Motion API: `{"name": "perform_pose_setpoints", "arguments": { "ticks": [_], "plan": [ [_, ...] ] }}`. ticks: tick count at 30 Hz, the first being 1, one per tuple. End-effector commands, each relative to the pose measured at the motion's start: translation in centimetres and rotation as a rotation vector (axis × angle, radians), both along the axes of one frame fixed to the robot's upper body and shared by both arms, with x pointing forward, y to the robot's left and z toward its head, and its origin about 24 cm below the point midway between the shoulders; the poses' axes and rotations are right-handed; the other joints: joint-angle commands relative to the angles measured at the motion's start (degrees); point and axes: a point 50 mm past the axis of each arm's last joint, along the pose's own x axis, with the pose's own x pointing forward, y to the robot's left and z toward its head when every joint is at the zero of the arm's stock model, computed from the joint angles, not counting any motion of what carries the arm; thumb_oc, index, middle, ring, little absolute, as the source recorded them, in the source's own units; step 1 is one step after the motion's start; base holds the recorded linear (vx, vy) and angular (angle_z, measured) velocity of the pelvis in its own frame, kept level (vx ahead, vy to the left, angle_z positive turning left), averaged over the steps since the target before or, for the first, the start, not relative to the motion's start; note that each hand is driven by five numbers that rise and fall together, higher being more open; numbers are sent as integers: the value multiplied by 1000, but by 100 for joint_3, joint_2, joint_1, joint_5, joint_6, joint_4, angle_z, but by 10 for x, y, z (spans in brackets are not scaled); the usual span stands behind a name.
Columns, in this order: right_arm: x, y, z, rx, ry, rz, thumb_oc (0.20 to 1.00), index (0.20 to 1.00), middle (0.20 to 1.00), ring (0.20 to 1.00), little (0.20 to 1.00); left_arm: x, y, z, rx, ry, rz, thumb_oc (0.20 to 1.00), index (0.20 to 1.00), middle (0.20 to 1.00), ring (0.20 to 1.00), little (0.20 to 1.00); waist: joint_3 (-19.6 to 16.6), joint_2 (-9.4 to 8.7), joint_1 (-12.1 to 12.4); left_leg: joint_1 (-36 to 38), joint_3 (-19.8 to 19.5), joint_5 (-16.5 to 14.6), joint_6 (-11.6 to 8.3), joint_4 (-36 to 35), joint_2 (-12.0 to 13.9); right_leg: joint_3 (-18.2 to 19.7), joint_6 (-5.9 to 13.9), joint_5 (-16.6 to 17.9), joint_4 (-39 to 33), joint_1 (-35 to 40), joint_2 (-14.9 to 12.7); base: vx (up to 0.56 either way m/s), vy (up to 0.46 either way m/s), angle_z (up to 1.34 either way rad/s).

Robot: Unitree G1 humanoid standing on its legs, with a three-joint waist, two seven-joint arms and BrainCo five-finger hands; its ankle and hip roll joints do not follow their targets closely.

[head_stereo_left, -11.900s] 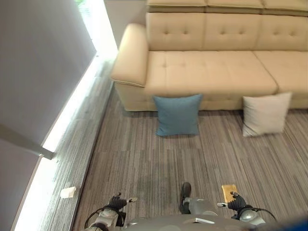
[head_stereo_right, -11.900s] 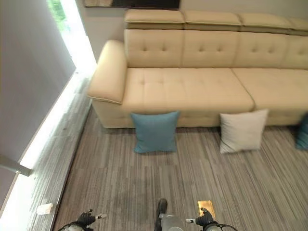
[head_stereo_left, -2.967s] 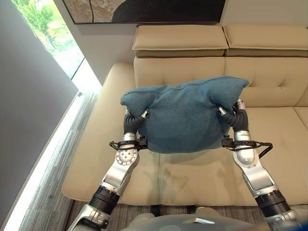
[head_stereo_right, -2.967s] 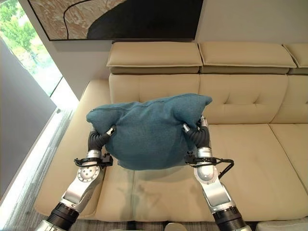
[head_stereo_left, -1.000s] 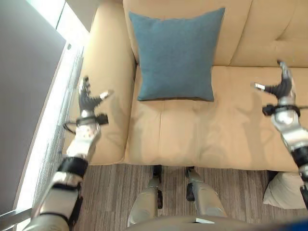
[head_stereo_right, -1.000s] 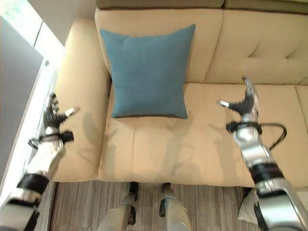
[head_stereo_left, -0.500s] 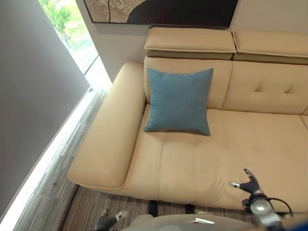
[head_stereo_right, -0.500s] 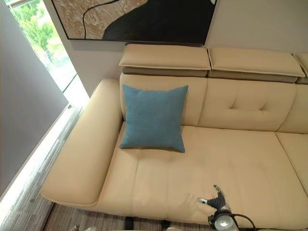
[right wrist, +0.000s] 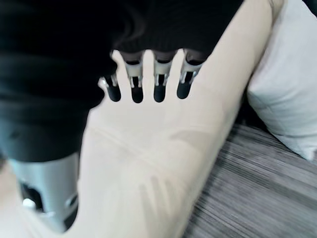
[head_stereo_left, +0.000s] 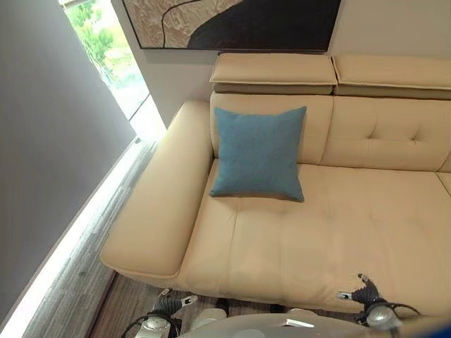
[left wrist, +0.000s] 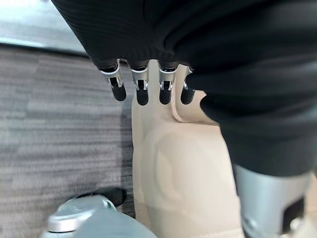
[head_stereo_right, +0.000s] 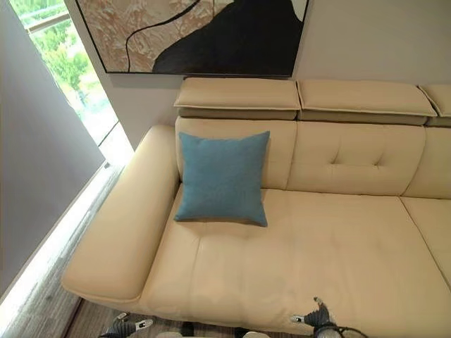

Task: Pick up all the scattered cushions and arrange them neatly on the sofa.

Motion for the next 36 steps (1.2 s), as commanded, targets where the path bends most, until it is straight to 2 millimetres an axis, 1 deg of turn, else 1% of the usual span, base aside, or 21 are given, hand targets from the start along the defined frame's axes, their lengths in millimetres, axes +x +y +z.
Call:
{"name": "perform_pose_setpoints", "arguments": {
  "ticks": [1,2,4,6,7,10,11,12,14,16,17,18,19,22,23,25,27,29,32,34,36],
  "plan": [
    [21,11,2,-7,-11,33,1000,1000,1000,1000,1000,16,11,7,55,-37,-89,1000,1000,1000,1000,1000,116,-218,74,414,-12,-164,232,-860,-87,274,741,-413,530,-297,-184,-139,121,-46],
    [21,11,2,-7,-11,33,1000,1000,1000,1000,1000,16,11,7,55,-37,-89,1000,1000,1000,1000,1000,112,-220,78,410,-6,-160,233,-866,-89,280,742,-413,534,-307,-185,-311,242,-34],
    [27,20,1,-4,1,48,1000,1000,1000,1000,1000,25,5,7,74,-27,-183,1000,1000,1000,1000,1000,194,-275,81,303,-82,-28,356,-1052,-302,413,936,-172,529,-647,-355,-291,203,-27],
    [27,20,1,-3,1,48,1000,1000,1000,1000,1000,25,5,7,74,-28,-183,1000,1000,1000,1000,1000,194,-278,87,303,-75,-26,357,-1055,-303,420,937,-172,532,-652,-355,-157,70,-38],
    [34,25,2,-1,-7,57,1000,1000,1000,1000,1000,33,6,9,92,-40,-220,1000,1000,1000,1000,1000,335,-267,98,165,-21,92,424,-1030,-304,456,968,-253,788,-824,-359,-278,80,-41],
    [31,30,-1,11,15,66,1000,1000,1000,1000,1000,32,11,10,111,-26,-225,1000,1000,1000,1000,1000,409,-223,216,52,120,263,528,-1062,-260,251,810,-635,1452,-675,-287,-270,86,-43],
    [29,32,-3,19,21,61,1000,1000,1000,1000,1000,30,12,9,112,-18,-221,1000,1000,1000,1000,1000,366,-208,255,13,149,335,553,-1125,-236,138,753,-751,1657,-640,-283,-309,44,-65],
    [25,35,-6,36,34,41,1000,1000,1000,1000,1000,25,15,8,117,0,-208,1000,1000,1000,1000,1000,201,-200,422,-131,324,492,581,-1246,-154,-146,689,-1137,1911,-267,-214,-224,14,-59],
    [24,35,-7,43,30,28,1000,1000,1000,1000,1000,23,17,8,119,6,-203,1000,1000,1000,1000,1000,145,-221,486,-180,403,523,559,-1270,-120,-248,686,-1287,1945,-98,-198,-166,-51,-62],
    [25,37,-7,54,19,10,1000,1000,1000,1000,1000,21,20,9,131,10,-205,1000,1000,1000,1000,1000,69,-299,635,-364,607,592,505,-1207,-99,-396,766,-1374,1668,360,-217,-187,-115,-37],
    [28,38,-6,56,6,3,1000,1000,1000,1000,1000,23,20,9,134,3,-209,1000,1000,1000,1000,1000,79,-358,710,-464,652,662,457,-1182,-83,-387,732,-1406,1475,449,-189,-197,-198,-62],
    [33,40,-4,65,-8,-5,1000,1000,1000,1000,1000,26,19,10,135,-9,-217,1000,1000,1000,1000,1000,38,-414,766,-635,707,727,355,-1050,-25,-288,670,-1472,970,572,-88,-243,-276,-56],
    [43,39,2,62,-53,-38,1000,1000,1000,1000,1000,34,14,11,126,-37,-204,1000,1000,1000,1000,1000,135,-370,711,-823,742,810,208,-790,75,-219,568,-1422,642,623,28,-179,-229,-64],
    [46,37,3,56,-60,-56,1000,1000,1000,1000,1000,37,8,11,118,-43,-211,1000,1000,1000,1000,1000,201,-313,660,-869,720,827,162,-704,120,-218,522,-1390,522,674,73,-101,-64,-5],
    [45,37,3,56,-57,-63,1000,1000,1000,1000,1000,38,6,11,114,-43,-213,1000,1000,1000,1000,1000,229,-299,648,-889,669,840,137,-665,130,-193,509,-1376,515,675,73,-110,-6,-10],
    [45,39,2,54,-51,-73,1000,1000,1000,1000,1000,42,0,11,103,-53,-226,1000,1000,1000,1000,1000,344,-278,666,-941,355,801,90,-485,44,-132,468,-1298,608,564,48,-147,15,-10],
    [45,42,1,56,-45,-70,1000,1000,1000,1000,1000,44,-6,10,90,-58,-230,1000,1000,1000,1000,1000,392,-306,695,-875,-104,541,95,-214,-107,-19,473,-1181,657,447,-9,-120,40,-18],
    [48,47,1,56,-44,-56,1000,1000,1000,1000,1000,42,-12,8,76,-52,-231,1000,1000,1000,1000,1000,382,-318,714,-750,-434,287,95,1,-180,128,505,-1090,652,356,-68,-81,93,-41],
    [56,56,3,63,-60,-33,1000,1000,1000,1000,1000,43,-24,7,52,-56,-254,1000,1000,1000,1000,1000,321,-191,715,-477,-914,151,120,-206,-272,384,603,-937,626,194,-61,-42,167,-69],
    [60,60,4,69,-73,-24,1000,1000,1000,1000,1000,45,-28,7,51,-61,-266,1000,1000,1000,1000,1000,289,-140,689,-398,-940,167,149,-411,-270,425,629,-892,623,126,-77,-34,196,-57],
    [75,78,9,90,-111,16,1000,1000,1000,1000,1000,54,-33,10,68,-85,-326,1000,1000,1000,1000,1000,303,-88,598,-337,-904,210,266,-664,-341,556,745,-651,664,-179,-217,-92,291,-35]
  ]
}}
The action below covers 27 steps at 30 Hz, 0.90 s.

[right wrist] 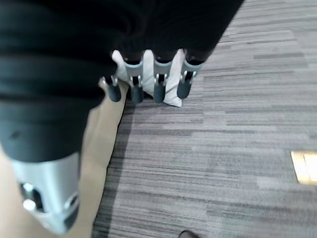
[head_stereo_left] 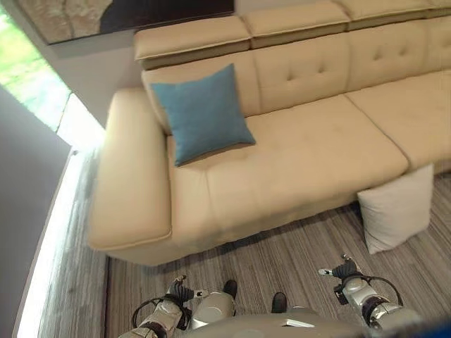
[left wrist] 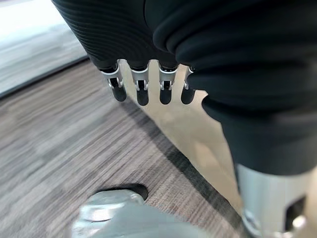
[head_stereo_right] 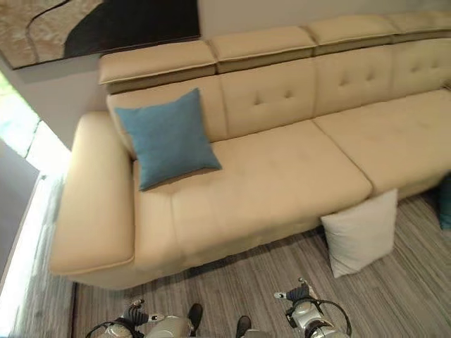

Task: Pick up all the scattered cushions and arrange them neatly on the sofa.

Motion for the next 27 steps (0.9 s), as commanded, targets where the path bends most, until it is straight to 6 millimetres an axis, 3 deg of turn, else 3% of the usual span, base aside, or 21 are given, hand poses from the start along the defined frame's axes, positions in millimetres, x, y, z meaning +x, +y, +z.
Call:
{"name": "perform_pose_setpoints", "arguments": {
  "ticks": [1,2,5,6,7,8,9,10,12,15,17,24,27],
  "plan": [
    [39,29,17,28,-121,50,1000,1000,1000,1000,1000,13,-11,4,-1,-50,-57,1000,1000,1000,1000,1000,60,-220,202,-159,83,-631,233,429,-460,33,744,241,19,-324,-483,-64,164,-68],
    [40,29,17,28,-122,50,1000,1000,1000,1000,1000,13,-11,4,0,-50,-57,1000,1000,1000,1000,1000,60,-223,212,-156,93,-627,234,421,-459,45,745,242,21,-330,-482,-120,208,-90],
    [65,63,30,80,-203,105,1000,1000,1000,1000,1000,24,-11,8,22,-84,-83,1000,1000,1000,1000,1000,216,-164,299,-209,416,-494,335,223,-464,46,871,409,159,-751,-590,-202,196,-66],
    [25,30,9,85,-97,64,1000,1000,1000,1000,1000,24,-1,10,27,-90,-36,1000,1000,1000,1000,1000,286,-199,190,-210,611,-453,345,161,-394,-69,886,360,246,-824,-573,-262,73,-92],
    [-1,18,-2,78,-50,23,1000,1000,1000,1000,1000,26,11,12,39,-100,31,1000,1000,1000,1000,1000,352,-234,174,-247,871,-435,343,134,-305,-491,874,301,302,-817,-688,-295,55,-88],
    [-10,8,-3,63,-44,10,1000,1000,1000,1000,1000,25,16,13,41,-106,55,1000,1000,1000,1000,1000,376,-245,174,-314,1052,-370,341,109,-221,-897,830,247,397,-801,-808,-200,18,-89],
    [-10,8,-3,62,-43,10,1000,1000,1000,1000,1000,24,16,13,40,-105,54,1000,1000,1000,1000,1000,378,-241,172,-305,1049,-377,339,111,-219,-900,830,232,412,-797,-808,-202,15,-120],
    [-26,-10,-5,27,-13,9,1000,1000,1000,1000,1000,21,33,15,63,-101,105,1000,1000,1000,1000,1000,440,-294,117,-297,1282,-317,396,43,-117,-1052,757,63,748,-683,-792,-166,16,-146],
    [-37,-23,-7,-6,25,-1,1000,1000,1000,1000,1000,15,47,15,85,-80,111,1000,1000,1000,1000,1000,415,-316,126,-312,1479,-238,445,-45,-66,-1001,751,-77,961,-559,-718,-171,15,-130],
    [-46,-31,-8,-25,48,-9,1000,1000,1000,1000,1000,3,54,12,89,-45,127,1000,1000,1000,1000,1000,313,-292,266,-380,1783,-143,430,-109,30,-1302,760,-264,1039,-247,-713,-107,-19,-109],
    [-45,-32,-7,-28,41,-11,1000,1000,1000,1000,1000,0,52,11,78,-44,141,1000,1000,1000,1000,1000,275,-317,352,-323,1948,-118,400,-202,60,-1420,757,-256,844,-132,-713,-36,-86,-82],
    [-47,-38,-5,-44,27,-50,1000,1000,1000,1000,1000,6,32,8,34,-49,87,1000,1000,1000,1000,1000,269,-296,109,-227,2011,-156,249,-54,220,-1157,634,-269,199,65,-404,28,-152,-33],
    [-57,-39,-8,-39,34,-93,1000,1000,1000,1000,1000,18,18,11,21,-75,20,1000,1000,1000,1000,1000,389,-318,-29,-393,1978,-275,96,629,310,-1063,483,-308,83,146,-285,17,-164,10]
  ]
}}
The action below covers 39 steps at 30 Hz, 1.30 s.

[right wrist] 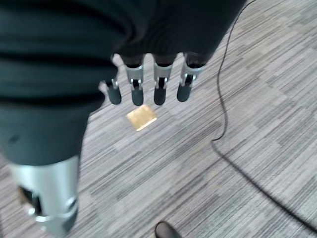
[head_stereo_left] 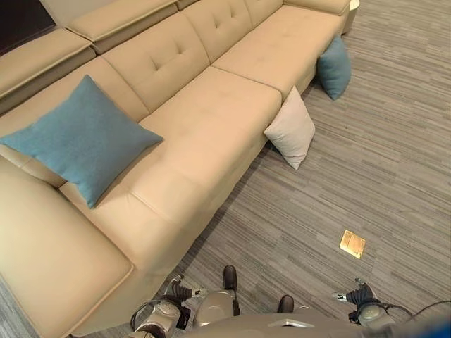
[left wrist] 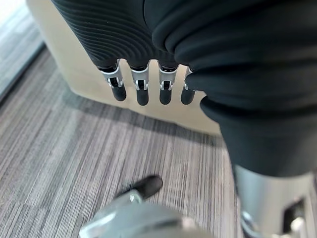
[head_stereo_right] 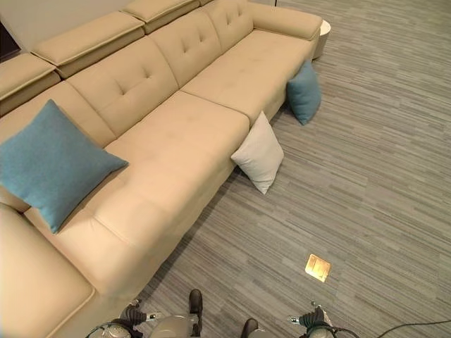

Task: Pick up all the scattered cushions and arrange them neatly on the sofa.

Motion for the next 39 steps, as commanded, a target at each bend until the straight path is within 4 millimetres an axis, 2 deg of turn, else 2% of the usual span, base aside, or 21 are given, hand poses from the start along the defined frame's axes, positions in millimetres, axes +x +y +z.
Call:
{"name": "perform_pose_setpoints", "arguments": {
  "ticks": [1,4,6,7,10,12,16,18,19,20,21,22,23,25,26,27,30,32,34,37,39],
  "plan": [
    [22,-11,11,-51,-90,-6,1000,1000,1000,1000,1000,34,-4,11,7,-90,-68,1000,1000,1000,1000,1000,344,-388,-66,9,-407,-1101,149,1235,-445,277,458,579,-505,-3,-358,26,-197,19],
    [16,-13,9,-62,-68,-21,1000,1000,1000,1000,1000,39,-11,12,3,-97,-98,1000,1000,1000,1000,1000,425,-427,-67,-253,-574,-1161,138,1756,-467,376,391,571,-607,126,-308,49,-84,-8],
    [13,-13,8,-67,-53,-27,1000,1000,1000,1000,1000,40,-15,12,0,-97,-111,1000,1000,1000,1000,1000,429,-453,-3,-419,-877,-1158,168,1620,-692,487,398,577,-664,171,-257,141,-28,-28],
    [8,-13,6,-75,-29,-20,1000,1000,1000,1000,1000,39,-16,11,5,-90,-111,1000,1000,1000,1000,1000,396,-458,84,-546,-1206,-1031,168,1329,-917,633,427,564,-722,237,-164,236,-5,-33],
    [7,-14,6,-88,-16,-15,1000,1000,1000,1000,1000,39,-15,11,4,-86,-110,1000,1000,1000,1000,1000,397,-443,256,-786,-1573,-713,130,1018,-1200,915,447,498,-742,347,2,194,17,-51],
    [6,-14,6,-88,-13,-8,1000,1000,1000,1000,1000,34,-13,9,8,-73,-97,1000,1000,1000,1000,1000,319,-441,293,-612,-1596,-721,181,784,-1151,1113,446,415,-740,406,74,198,100,-121],
    [11,-11,7,-87,-21,11,1000,1000,1000,1000,1000,31,-5,10,24,-67,-85,1000,1000,1000,1000,1000,201,-528,348,-399,-1317,-822,314,688,-1090,1222,533,294,-409,349,-48,177,146,-88],
    [16,-10,8,-86,-31,24,1000,1000,1000,1000,1000,34,-1,12,34,-83,-79,1000,1000,1000,1000,1000,212,-533,390,-264,-1186,-902,400,655,-1027,1138,663,290,189,91,-138,111,130,-71],
    [28,-8,11,-85,-62,45,1000,1000,1000,1000,1000,38,3,15,41,-106,-60,1000,1000,1000,1000,1000,292,-462,394,-129,-1048,-1003,495,657,-930,883,889,448,967,-316,-295,80,115,-61],
    [28,-8,11,-86,-62,45,1000,1000,1000,1000,1000,38,3,15,41,-106,-60,1000,1000,1000,1000,1000,291,-469,403,-135,-1036,-1007,499,662,-936,896,892,430,1002,-339,-304,96,139,-88],
    [41,-5,15,-91,-92,79,1000,1000,1000,1000,1000,38,8,16,50,-113,-45,1000,1000,1000,1000,1000,396,-354,411,51,-912,-1090,554,615,-846,403,1090,761,1622,-744,-642,95,78,-80],
    [45,-3,16,-95,-100,95,1000,1000,1000,1000,1000,38,9,16,52,-116,-36,1000,1000,1000,1000,1000,428,-322,407,156,-845,-1154,568,588,-834,109,1093,761,1610,-793,-868,163,87,-70],
    [50,-3,18,-97,-112,107,1000,1000,1000,1000,1000,38,10,16,54,-114,-30,1000,1000,1000,1000,1000,421,-291,427,261,-750,-1237,565,552,-808,-189,1000,742,1401,-836,-1049,175,20,-38],
    [52,-2,19,-102,-111,116,1000,1000,1000,1000,1000,34,11,15,54,-105,-25,1000,1000,1000,1000,1000,438,-300,425,447,-633,-1379,578,540,-839,-475,885,848,882,-861,-1175,204,-24,-61],
    [52,-3,19,-103,-110,114,1000,1000,1000,1000,1000,32,12,14,55,-95,-23,1000,1000,1000,1000,1000,440,-306,405,559,-571,-1452,584,531,-867,-544,877,973,626,-963,-1177,410,-106,-80],
    [48,-4,17,-102,-94,98,1000,1000,1000,1000,1000,26,12,11,52,-78,-11,1000,1000,1000,1000,1000,449,-270,350,793,-542,-1590,531,521,-882,-641,996,1321,14,-1202,-1256,352,-97,-73],
    [42,-7,16,-105,-78,91,1000,1000,1000,1000,1000,27,11,11,48,-78,-20,1000,1000,1000,1000,1000,427,-262,309,996,-598,-1749,475,505,-876,-635,1059,1428,-191,-1136,-1231,325,-138,-21],
    [35,-7,13,-101,-63,89,1000,1000,1000,1000,1000,26,5,10,40,-78,-31,1000,1000,1000,1000,1000,256,-260,261,1180,-670,-1905,352,551,-777,-669,930,1461,-269,-978,-1161,405,-213,41],
    [32,-6,12,-96,-66,78,1000,1000,1000,1000,1000,29,0,10,26,-83,-40,1000,1000,1000,1000,1000,206,-250,256,1097,-685,-1882,164,942,-595,-750,812,1368,-396,-767,-1044,265,-278,55],
    [39,-7,16,-95,-97,77,1000,1000,1000,1000,1000,36,-8,12,-2,-105,-62,1000,1000,1000,1000,1000,331,-278,333,382,-742,-1389,-31,2442,-412,-801,562,1206,-596,-389,-862,129,-269,49],
    [38,-11,16,-103,-86,67,1000,1000,1000,1000,1000,41,-13,13,-17,-122,-61,1000,1000,1000,1000,1000,444,-318,427,-117,-649,-1172,0,2846,-305,-806,405,988,-783,-63,-730,218,-257,-12]
  ]
}}
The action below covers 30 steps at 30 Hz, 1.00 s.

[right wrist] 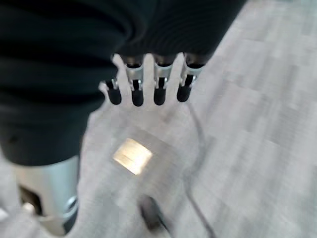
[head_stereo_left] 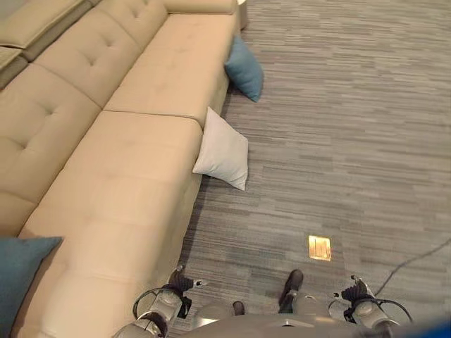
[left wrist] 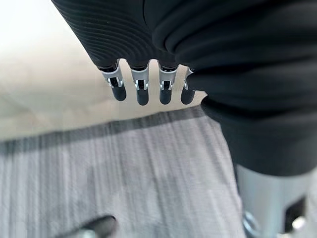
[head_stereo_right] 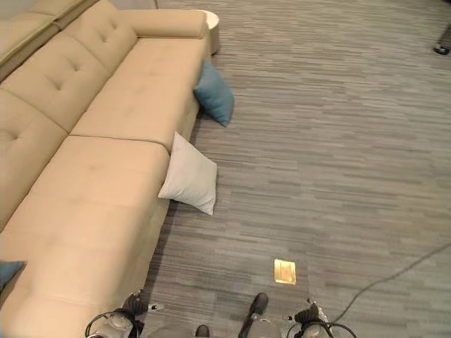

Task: Pick up all the scattered cushions and arrange them neatly on the sofa.

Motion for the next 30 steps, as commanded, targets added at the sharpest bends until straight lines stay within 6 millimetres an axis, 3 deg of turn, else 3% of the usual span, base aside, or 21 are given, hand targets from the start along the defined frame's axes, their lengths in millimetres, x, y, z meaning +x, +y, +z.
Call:
{"name": "perform_pose_setpoints", "arguments": {
  "ticks": [1,2,4,5,6,7,8,11,12,13,14,16,17,20,22,23,25,28,29,30],
  "plan": [
    [8,-17,9,-58,-33,-6,1000,1000,1000,1000,1000,30,-10,12,-17,-105,-67,1000,1000,1000,1000,1000,389,-25,96,-405,40,74,-160,-540,451,196,583,-427,-21,314,52,282,-204,-8],
    [6,-19,9,-62,-34,-12,1000,1000,1000,1000,1000,30,-13,11,-16,-100,-80,1000,1000,1000,1000,1000,392,-37,97,-486,93,-21,-119,-820,371,219,609,-483,-71,389,73,269,-121,19],
    [6,-19,9,-69,-39,-14,1000,1000,1000,1000,1000,30,-16,10,-12,-93,-95,1000,1000,1000,1000,1000,378,-14,110,-653,180,158,-77,-1442,217,231,648,-572,-122,499,171,299,-93,23],
    [3,-19,8,-74,-27,-8,1000,1000,1000,1000,1000,28,-15,10,-9,-87,-96,1000,1000,1000,1000,1000,335,88,173,-780,272,688,-113,-2231,128,287,665,-704,-165,658,379,397,-89,-6],
    [3,-18,7,-74,-20,-2,1000,1000,1000,1000,1000,24,-12,8,-6,-76,-90,1000,1000,1000,1000,1000,315,126,261,-857,333,953,-164,-2529,85,368,651,-826,-159,797,519,406,-82,-2],
    [3,-16,7,-71,-16,6,1000,1000,1000,1000,1000,21,-11,7,-3,-68,-83,1000,1000,1000,1000,1000,300,121,300,-903,375,978,-163,-2502,69,399,634,-888,-139,856,563,435,-45,-30],
    [0,-14,4,-69,3,32,1000,1000,1000,1000,1000,8,-4,3,3,-34,-41,1000,1000,1000,1000,1000,193,99,379,-693,313,887,-39,-2669,25,492,618,-1027,-11,931,620,389,-9,-60],
    [-1,-11,3,-64,17,47,1000,1000,1000,1000,1000,-2,3,0,14,-4,-10,1000,1000,1000,1000,1000,54,-19,495,-567,260,727,97,-2519,-81,556,675,-1216,390,1025,549,415,54,-59],
    [1,-9,2,-52,33,67,1000,1000,1000,1000,1000,-2,10,2,17,-4,8,1000,1000,1000,1000,1000,18,-32,564,-192,137,336,463,-2463,-266,690,1045,-1015,2012,533,163,410,155,-17],
    [1,-9,2,-52,32,67,1000,1000,1000,1000,1000,-2,9,2,17,-4,8,1000,1000,1000,1000,1000,2,-28,564,-212,135,350,464,-2470,-261,688,1043,-1001,2004,513,169,355,182,-16],
    [5,-9,4,-54,26,70,1000,1000,1000,1000,1000,2,10,3,17,-20,8,1000,1000,1000,1000,1000,68,35,490,-105,83,282,569,-2453,-315,745,1185,-693,2563,241,25,96,79,-5],
    [11,-8,6,-50,5,80,1000,1000,1000,1000,1000,5,11,5,24,-33,1,1000,1000,1000,1000,1000,142,170,368,77,-14,231,660,-2508,-279,894,1247,-384,3387,-250,-78,186,79,41],
    [13,-9,7,-50,-3,82,1000,1000,1000,1000,1000,8,11,6,25,-44,-5,1000,1000,1000,1000,1000,161,247,297,277,-131,160,672,-2575,-292,905,1145,-427,3320,-495,-177,283,-19,47],
    [15,-8,8,-46,-9,91,1000,1000,1000,1000,1000,12,10,7,22,-58,-13,1000,1000,1000,1000,1000,183,252,181,470,-290,32,571,-2625,-309,975,1017,-617,2268,-567,-252,256,-125,32],
    [15,-9,8,-44,-12,83,1000,1000,1000,1000,1000,12,9,7,22,-57,-22,1000,1000,1000,1000,1000,192,244,44,620,-462,-48,491,-2674,-325,1412,1048,-382,1440,-797,-230,286,-220,52],
    [12,-10,7,-45,2,82,1000,1000,1000,1000,1000,10,9,6,21,-43,-24,1000,1000,1000,1000,1000,172,175,-50,747,-634,-121,418,-2719,-347,1811,1101,-176,983,-845,-141,237,-199,43],
    [10,-11,6,-52,14,89,1000,1000,1000,1000,1000,4,8,3,22,-19,-15,1000,1000,1000,1000,1000,115,102,-46,839,-665,-278,339,-2686,-308,1577,1136,-52,663,-669,-231,286,-268,71],
    [6,-9,4,-38,18,81,1000,1000,1000,1000,1000,0,4,1,12,0,-23,1000,1000,1000,1000,1000,47,30,-65,834,-752,-304,120,-2549,-104,1446,1014,-134,454,-361,-85,215,-282,72],
    [6,-9,4,-37,14,79,1000,1000,1000,1000,1000,0,3,0,8,3,-25,1000,1000,1000,1000,1000,49,3,-61,754,-742,-314,65,-2409,-61,1342,988,-163,364,-246,-56,121,-336,60],
    [9,-9,5,-29,-4,68,1000,1000,1000,1000,1000,0,-1,0,0,7,-31,1000,1000,1000,1000,1000,121,-50,-46,412,-648,-117,-82,-1798,108,1214,850,-257,232,-36,-13,70,-317,57]
  ]
}}
